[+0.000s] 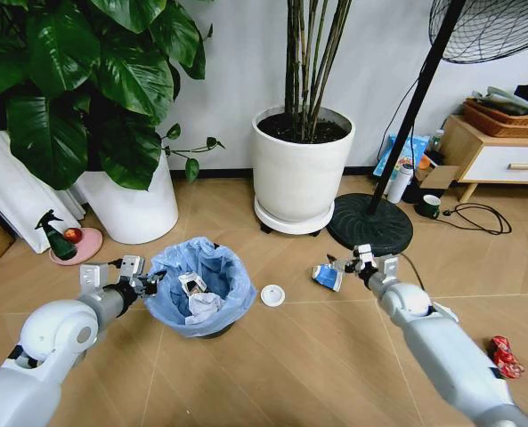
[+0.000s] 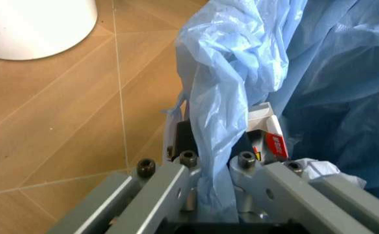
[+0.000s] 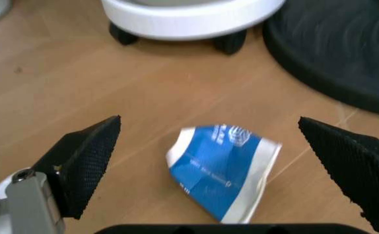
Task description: Pick up the trash bin and place the garbage on the floor into it.
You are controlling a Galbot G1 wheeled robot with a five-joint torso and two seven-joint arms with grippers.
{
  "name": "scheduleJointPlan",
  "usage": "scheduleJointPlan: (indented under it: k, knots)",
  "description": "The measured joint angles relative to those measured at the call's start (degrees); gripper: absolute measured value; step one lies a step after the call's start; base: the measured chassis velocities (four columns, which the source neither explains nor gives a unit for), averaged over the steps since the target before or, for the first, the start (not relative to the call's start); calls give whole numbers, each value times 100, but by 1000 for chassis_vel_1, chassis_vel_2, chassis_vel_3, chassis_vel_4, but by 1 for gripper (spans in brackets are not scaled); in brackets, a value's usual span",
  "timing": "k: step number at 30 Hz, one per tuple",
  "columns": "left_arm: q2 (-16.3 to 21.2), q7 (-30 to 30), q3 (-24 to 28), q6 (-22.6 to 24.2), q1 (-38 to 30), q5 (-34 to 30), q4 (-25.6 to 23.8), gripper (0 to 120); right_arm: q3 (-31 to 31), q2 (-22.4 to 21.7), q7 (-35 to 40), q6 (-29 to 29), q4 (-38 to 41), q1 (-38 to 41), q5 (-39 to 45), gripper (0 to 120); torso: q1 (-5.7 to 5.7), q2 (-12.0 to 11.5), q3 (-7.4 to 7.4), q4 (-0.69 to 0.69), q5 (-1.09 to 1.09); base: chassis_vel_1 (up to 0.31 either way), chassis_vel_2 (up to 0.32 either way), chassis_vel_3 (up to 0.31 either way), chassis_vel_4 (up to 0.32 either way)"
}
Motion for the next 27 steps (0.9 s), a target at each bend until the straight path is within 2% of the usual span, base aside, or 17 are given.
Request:
scheduleJointPlan:
  k: [2, 5, 9, 18, 27]
  knots:
    - [10, -4, 4, 0, 0, -3, -3, 0, 12, 103, -1, 35, -189, 84, -53, 100, 0, 0, 0, 0, -3, 0, 0, 0, 0]
    - [30, -18, 26, 0, -8, -15, -27, 0, 105, 463, -8, 209, -962, 444, -278, 100, 0, 0, 0, 2, -1, 0, 0, 0, 0]
    - [31, -22, 41, 0, -8, -16, -29, 0, 194, 587, 54, 273, -1348, 616, -432, 100, 0, 0, 0, 1, -2, 0, 0, 0, 0]
    - [-56, -25, 114, 0, -28, 10, 11, 0, 331, 599, 331, 205, -1604, 687, -518, 100, 0, 0, 0, -1, -2, 0, 0, 0, 0]
    - [-72, -73, 193, 0, -98, 12, 26, 0, 533, 785, 32, 367, -2358, 949, -805, 100, 0, 0, 0, 0, -3, 0, 0, 0, 0]
